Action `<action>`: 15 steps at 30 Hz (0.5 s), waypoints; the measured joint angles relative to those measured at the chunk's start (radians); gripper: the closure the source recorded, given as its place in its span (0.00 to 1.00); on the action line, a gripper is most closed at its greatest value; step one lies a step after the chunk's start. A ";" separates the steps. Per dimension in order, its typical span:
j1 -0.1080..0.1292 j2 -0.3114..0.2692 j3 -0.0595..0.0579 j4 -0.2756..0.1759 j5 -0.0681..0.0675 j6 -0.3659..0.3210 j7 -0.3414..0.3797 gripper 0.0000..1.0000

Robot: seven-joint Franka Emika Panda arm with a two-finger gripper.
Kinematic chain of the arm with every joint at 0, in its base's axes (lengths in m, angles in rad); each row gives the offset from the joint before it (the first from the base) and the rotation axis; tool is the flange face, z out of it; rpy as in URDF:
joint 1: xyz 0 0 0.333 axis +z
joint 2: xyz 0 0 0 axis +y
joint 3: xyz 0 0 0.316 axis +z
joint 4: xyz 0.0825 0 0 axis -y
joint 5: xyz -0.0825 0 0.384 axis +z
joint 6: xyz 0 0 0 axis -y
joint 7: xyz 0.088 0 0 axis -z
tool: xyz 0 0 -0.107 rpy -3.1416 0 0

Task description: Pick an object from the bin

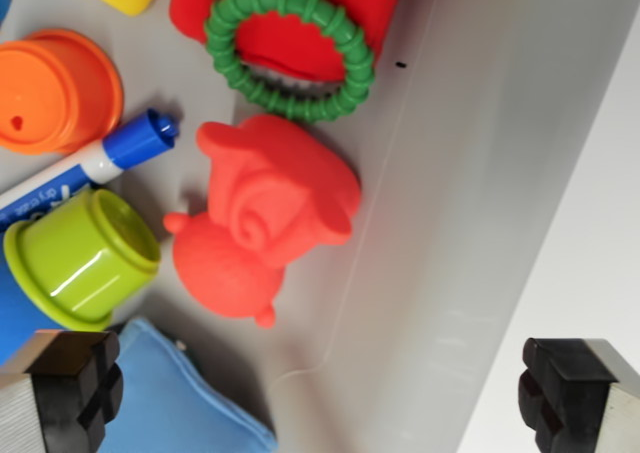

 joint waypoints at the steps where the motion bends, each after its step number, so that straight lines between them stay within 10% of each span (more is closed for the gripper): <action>1: 0.000 0.018 0.000 0.000 -0.002 0.018 0.005 0.00; 7: -0.012 0.137 0.000 0.006 -0.045 0.118 0.036 0.00; 15: -0.003 0.274 -0.042 0.022 -0.165 0.242 0.121 0.00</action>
